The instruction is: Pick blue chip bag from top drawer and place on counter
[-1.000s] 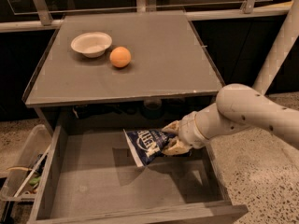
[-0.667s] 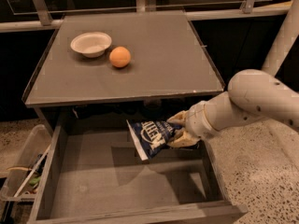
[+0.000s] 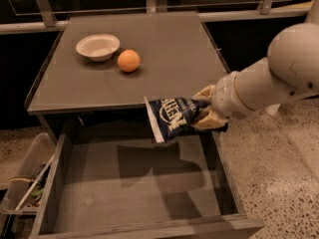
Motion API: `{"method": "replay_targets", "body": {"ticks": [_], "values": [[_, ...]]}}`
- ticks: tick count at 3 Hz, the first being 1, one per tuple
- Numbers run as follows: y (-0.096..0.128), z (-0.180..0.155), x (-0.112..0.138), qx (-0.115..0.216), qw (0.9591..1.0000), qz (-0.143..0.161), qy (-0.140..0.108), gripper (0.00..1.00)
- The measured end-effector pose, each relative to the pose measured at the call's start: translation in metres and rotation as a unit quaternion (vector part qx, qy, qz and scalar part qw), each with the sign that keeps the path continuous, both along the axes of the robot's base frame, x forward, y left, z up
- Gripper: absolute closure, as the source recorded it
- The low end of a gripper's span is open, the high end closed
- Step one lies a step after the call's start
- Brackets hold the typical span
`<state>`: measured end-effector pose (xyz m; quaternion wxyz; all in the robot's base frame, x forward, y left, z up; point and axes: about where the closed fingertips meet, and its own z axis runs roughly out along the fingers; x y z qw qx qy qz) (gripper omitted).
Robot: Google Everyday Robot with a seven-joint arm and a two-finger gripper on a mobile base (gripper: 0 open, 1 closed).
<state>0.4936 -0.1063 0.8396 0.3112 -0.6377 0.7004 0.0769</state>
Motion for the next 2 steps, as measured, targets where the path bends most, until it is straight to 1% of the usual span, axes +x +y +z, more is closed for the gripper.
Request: {"method": "replay_targets", "body": {"ticks": [1, 2], "values": [[-0.0008, 0.0137, 0.0008, -0.018, 0.9998, 0.004, -0.001, 1.00], [-0.0008, 0.0137, 0.0008, -0.018, 0.9998, 0.004, -0.001, 1.00]]}}
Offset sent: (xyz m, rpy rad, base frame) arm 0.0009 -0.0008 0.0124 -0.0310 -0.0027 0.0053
